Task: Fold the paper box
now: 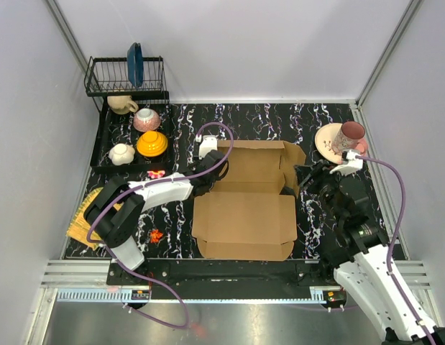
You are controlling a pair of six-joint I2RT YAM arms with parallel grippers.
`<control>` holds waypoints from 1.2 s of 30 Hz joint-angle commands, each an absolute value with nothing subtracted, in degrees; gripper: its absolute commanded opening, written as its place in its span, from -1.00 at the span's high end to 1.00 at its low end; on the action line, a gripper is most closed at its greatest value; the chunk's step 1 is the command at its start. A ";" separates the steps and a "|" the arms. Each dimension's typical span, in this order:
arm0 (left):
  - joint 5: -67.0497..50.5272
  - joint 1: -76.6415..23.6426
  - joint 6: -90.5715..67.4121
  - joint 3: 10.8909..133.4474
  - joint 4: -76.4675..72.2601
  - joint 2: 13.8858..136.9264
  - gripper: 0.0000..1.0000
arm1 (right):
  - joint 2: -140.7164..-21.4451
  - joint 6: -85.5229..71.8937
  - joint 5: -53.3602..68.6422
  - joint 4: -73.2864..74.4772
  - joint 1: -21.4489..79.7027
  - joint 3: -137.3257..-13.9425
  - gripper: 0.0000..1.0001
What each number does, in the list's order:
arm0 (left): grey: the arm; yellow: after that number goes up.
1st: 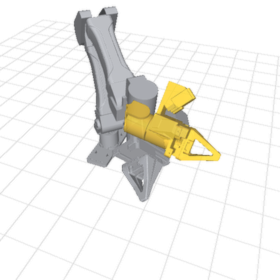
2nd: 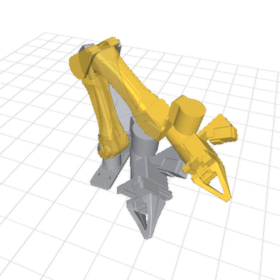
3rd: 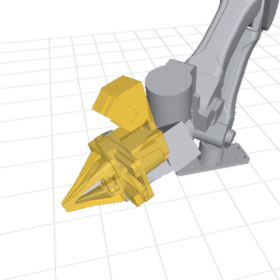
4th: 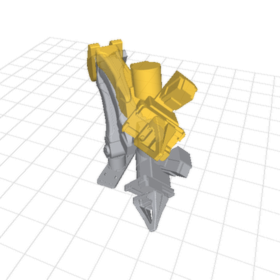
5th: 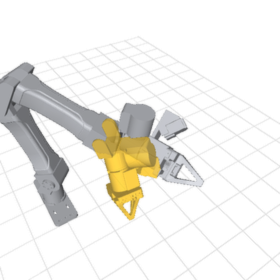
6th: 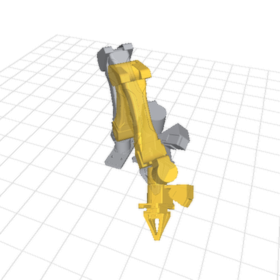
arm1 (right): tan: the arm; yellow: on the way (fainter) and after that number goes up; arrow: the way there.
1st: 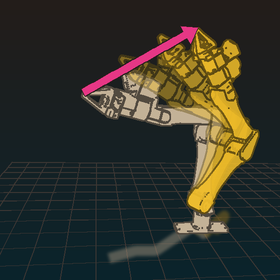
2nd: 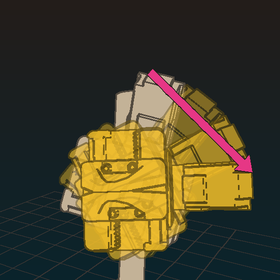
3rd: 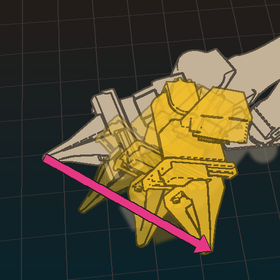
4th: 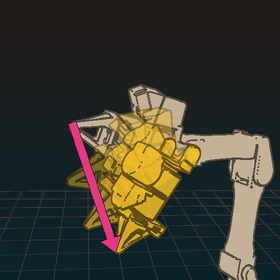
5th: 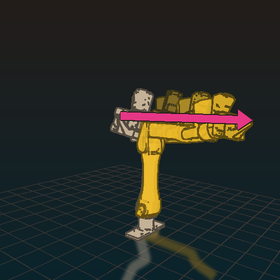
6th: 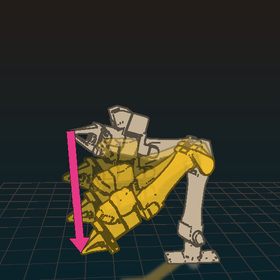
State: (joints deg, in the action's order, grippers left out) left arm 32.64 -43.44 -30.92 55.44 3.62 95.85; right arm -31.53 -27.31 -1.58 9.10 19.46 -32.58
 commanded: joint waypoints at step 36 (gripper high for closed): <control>30.32 -43.15 -29.00 54.32 7.12 95.62 1.00 | -60.02 -32.17 11.77 -14.15 11.25 -27.60 -0.04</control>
State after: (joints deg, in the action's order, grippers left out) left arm 32.73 -43.38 -30.04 54.92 2.92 95.61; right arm -58.74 -33.69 5.45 -8.86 11.55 -27.35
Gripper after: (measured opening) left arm 0.026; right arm 0.507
